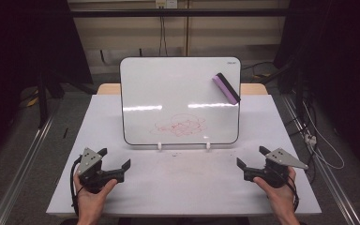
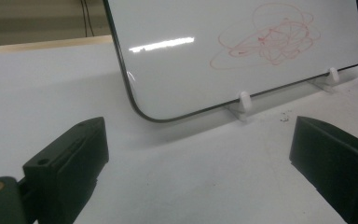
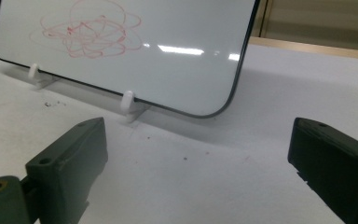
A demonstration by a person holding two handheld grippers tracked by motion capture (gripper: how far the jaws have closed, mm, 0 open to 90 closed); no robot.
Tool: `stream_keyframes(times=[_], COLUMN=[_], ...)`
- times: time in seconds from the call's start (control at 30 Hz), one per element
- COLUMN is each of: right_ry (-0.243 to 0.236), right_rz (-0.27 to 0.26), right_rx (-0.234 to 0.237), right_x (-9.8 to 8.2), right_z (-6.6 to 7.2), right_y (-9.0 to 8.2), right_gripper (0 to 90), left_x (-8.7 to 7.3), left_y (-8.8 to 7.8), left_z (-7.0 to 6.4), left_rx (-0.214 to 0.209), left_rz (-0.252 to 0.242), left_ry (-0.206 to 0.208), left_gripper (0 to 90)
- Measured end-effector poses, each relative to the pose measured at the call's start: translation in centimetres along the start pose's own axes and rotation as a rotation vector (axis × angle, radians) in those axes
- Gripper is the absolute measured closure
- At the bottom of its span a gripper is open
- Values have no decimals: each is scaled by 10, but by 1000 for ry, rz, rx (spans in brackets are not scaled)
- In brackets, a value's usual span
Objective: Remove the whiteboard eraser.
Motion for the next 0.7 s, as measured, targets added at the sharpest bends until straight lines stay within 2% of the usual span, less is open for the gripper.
stream_keyframes(times=[0.33,0.5,0.6,0.63,0.7], right_ry=[-11,-30,-39,-45,-49], right_rz=[12,31,52,52,54], right_rx=[12,-7,-39,-47,-39], right_x=[2,5,6,8,11], right_z=[3,4,5,5,6], right_y=[3,6,8,9,10], right_gripper=[47,70,89,102,104], left_x=[0,0,-1,-1,-1], left_y=[0,1,2,2,2], left_z=[-3,-5,-4,-5,-5], left_rx=[-5,-17,-19,-18,-18], left_rz=[1,-3,11,2,3], left_ry=[19,16,18,7,7], left_gripper=[42,43,42,43,44])
Point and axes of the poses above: each handheld gripper's, and its own axes: y roughly forward along the jaws, x roughly out of its top, z roughly to its left, the point moved 4 cm from there along y, roughly forward along the jaws, and after that the axes turned 3 degrees about y, right-handed, at the moved point
